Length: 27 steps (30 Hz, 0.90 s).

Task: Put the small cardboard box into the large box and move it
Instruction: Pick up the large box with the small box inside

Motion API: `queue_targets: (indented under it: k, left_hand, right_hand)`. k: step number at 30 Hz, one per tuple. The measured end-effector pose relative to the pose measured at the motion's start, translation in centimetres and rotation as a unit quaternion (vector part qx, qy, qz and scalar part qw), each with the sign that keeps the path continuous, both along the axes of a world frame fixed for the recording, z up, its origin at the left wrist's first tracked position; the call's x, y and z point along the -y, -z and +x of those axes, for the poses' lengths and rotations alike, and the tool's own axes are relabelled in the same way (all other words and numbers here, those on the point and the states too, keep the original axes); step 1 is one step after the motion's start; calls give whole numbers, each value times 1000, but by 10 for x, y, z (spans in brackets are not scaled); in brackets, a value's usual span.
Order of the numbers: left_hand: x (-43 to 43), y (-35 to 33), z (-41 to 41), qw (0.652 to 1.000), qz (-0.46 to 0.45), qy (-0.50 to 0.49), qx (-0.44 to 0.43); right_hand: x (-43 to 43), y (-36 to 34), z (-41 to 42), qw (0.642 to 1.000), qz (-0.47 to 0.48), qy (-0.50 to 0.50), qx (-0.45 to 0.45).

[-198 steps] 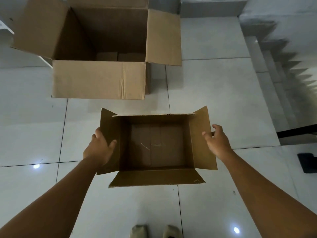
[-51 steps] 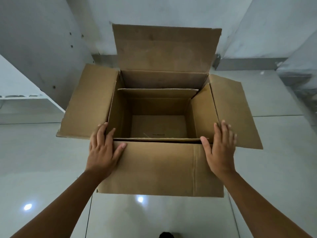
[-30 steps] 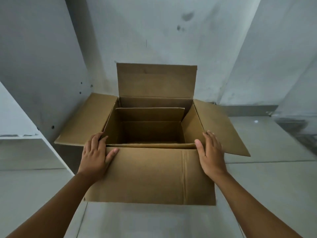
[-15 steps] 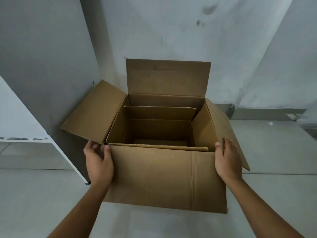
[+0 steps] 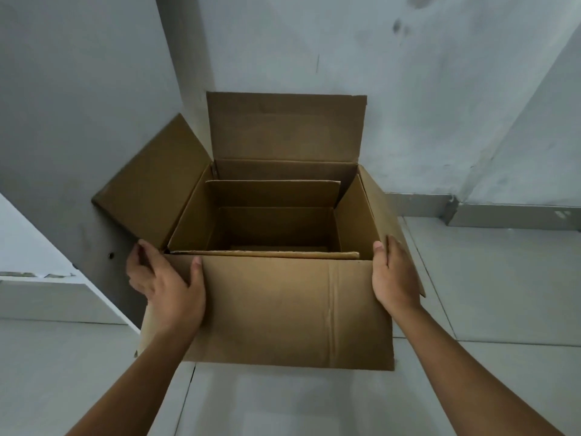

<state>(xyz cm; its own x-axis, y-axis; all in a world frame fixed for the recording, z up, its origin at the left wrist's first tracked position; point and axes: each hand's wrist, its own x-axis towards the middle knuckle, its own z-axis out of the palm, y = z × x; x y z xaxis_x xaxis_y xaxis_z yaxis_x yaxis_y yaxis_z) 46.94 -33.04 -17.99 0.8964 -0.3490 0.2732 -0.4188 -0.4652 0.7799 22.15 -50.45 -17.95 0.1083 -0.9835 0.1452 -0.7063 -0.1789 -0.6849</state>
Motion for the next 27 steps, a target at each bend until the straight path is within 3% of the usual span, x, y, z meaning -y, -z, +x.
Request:
queue_targets:
  k: [3, 7, 16, 20, 27]
  left_hand:
    - [5, 1, 6, 988, 80, 73, 106]
    - [15, 2, 34, 957, 166, 194, 138]
    - [25, 0, 88, 916, 215, 232, 247]
    - [34, 5, 96, 915, 207, 211, 277]
    - [50, 13, 111, 912, 203, 212, 284]
  right_hand:
    - [5, 1, 18, 1000, 2, -5, 11]
    - [15, 2, 33, 998, 42, -31, 34]
    - [64, -7, 58, 978, 187, -88, 42]
    - [73, -9, 65, 974, 197, -101, 52]
    - [89, -13, 71, 972, 178, -154, -16]
